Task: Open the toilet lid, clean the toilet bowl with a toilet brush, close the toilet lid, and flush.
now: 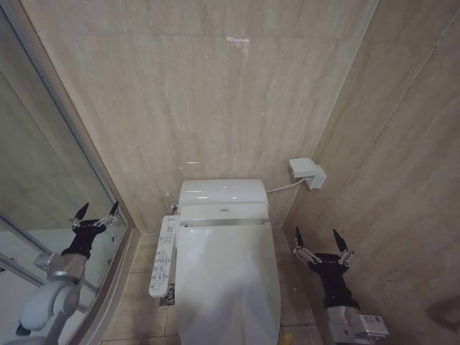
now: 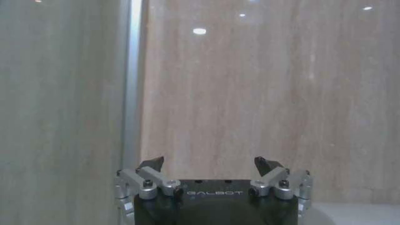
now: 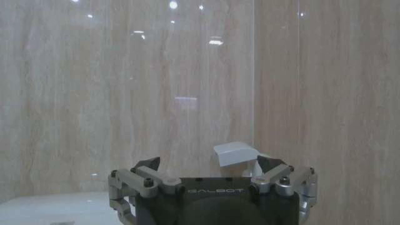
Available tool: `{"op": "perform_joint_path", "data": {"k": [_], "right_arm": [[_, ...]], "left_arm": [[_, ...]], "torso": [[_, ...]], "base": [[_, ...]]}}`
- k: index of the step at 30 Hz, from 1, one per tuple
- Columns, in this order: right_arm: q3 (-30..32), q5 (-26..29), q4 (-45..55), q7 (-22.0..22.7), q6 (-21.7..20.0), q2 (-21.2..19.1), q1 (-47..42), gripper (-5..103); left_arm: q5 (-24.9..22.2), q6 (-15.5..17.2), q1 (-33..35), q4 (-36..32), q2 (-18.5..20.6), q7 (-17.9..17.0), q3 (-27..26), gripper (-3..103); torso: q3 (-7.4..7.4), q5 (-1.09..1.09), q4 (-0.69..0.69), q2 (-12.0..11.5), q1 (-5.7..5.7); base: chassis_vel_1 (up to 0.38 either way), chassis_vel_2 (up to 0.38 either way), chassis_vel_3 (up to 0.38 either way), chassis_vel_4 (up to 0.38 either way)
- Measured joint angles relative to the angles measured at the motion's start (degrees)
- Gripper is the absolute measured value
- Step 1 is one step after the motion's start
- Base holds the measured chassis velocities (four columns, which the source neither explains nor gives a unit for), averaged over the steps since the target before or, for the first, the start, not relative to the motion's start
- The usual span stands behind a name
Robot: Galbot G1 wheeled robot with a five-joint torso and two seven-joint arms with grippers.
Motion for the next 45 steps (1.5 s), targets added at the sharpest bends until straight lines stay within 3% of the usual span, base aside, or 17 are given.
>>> {"op": "perform_joint_path", "data": {"k": [6, 7, 14, 15, 21, 22, 28, 29, 39, 45], "right_arm": [[0.0, 0.0, 0.0, 0.0, 0.0, 0.0, 0.0, 100], [0.0, 0.0, 0.0, 0.0, 0.0, 0.0, 0.0, 100], [0.0, 0.0, 0.0, 0.0, 0.0, 0.0, 0.0, 100], [0.0, 0.0, 0.0, 0.0, 0.0, 0.0, 0.0, 100], [0.0, 0.0, 0.0, 0.0, 0.0, 0.0, 0.0, 100], [0.0, 0.0, 0.0, 0.0, 0.0, 0.0, 0.0, 100], [0.0, 0.0, 0.0, 0.0, 0.0, 0.0, 0.0, 100], [0.0, 0.0, 0.0, 0.0, 0.0, 0.0, 0.0, 100], [0.0, 0.0, 0.0, -0.01, 0.0, 0.0, 0.0, 100], [-0.01, 0.0, 0.0, 0.0, 0.0, 0.0, 0.0, 100]], "left_arm": [[-1.08, -2.26, -6.45, 6.38, 3.73, 3.71, 5.66, 97], [-1.08, -2.63, -7.93, 7.61, 4.1, 4.26, 6.92, 79], [-0.99, -3.61, -15.24, 13.54, 5.38, 7.14, 13.05, 79], [-0.92, -4.07, -16.7, 15.09, 5.74, 7.89, 14.37, 54], [-0.23, -6.28, -21.72, 21.52, 7.17, 10.43, 19.7, 54], [0.28, -6.92, -22.67, 22.91, 7.36, 11.32, 20.77, 27], [2.4, -9.56, -26.98, 28.38, 7.62, 15.06, 25.13, 27], [2.56, -9.92, -27.95, 29.2, 7.44, 15.37, 26.04, 2], [6.37, -14.13, -35.67, 37.4, 4.19, 17.56, 36.61, 0], [8.54, -16.41, -38.81, 42.57, 2.78, 19.79, 39.38, 0]], "torso": [[0.0, 0.0, -0.01, 0.0, 0.0], [0.0, 0.0, 0.0, 0.0, 0.0], [0.0, 0.0, -0.02, 0.0, 0.0], [0.0, 0.0, -0.01, 0.0, 0.0], [0.0, 0.01, 0.0, 0.0, 0.0], [0.0, 0.01, 0.01, 0.0, 0.0], [0.0, 0.01, 0.0, -0.01, 0.0], [0.0, 0.01, 0.01, -0.01, 0.0], [0.0, 0.01, -0.02, -0.01, 0.0], [0.0, 0.01, 0.0, -0.01, 0.01]], "base": [[0.0, 0.0, 0.0, 0.0], [0.0, 0.0, 0.0, 0.0], [0.0, 0.0, 0.0, 0.0], [0.0, 0.0, 0.0, 0.0], [0.0, 0.0, 0.0, 0.0], [0.0, 0.0, 0.0, 0.0], [0.0, 0.0, 0.0, 0.0], [0.0, 0.0, 0.0, 0.0], [0.0, 0.0, 0.0, 0.0], [0.0, 0.0, 0.0, 0.0]]}}
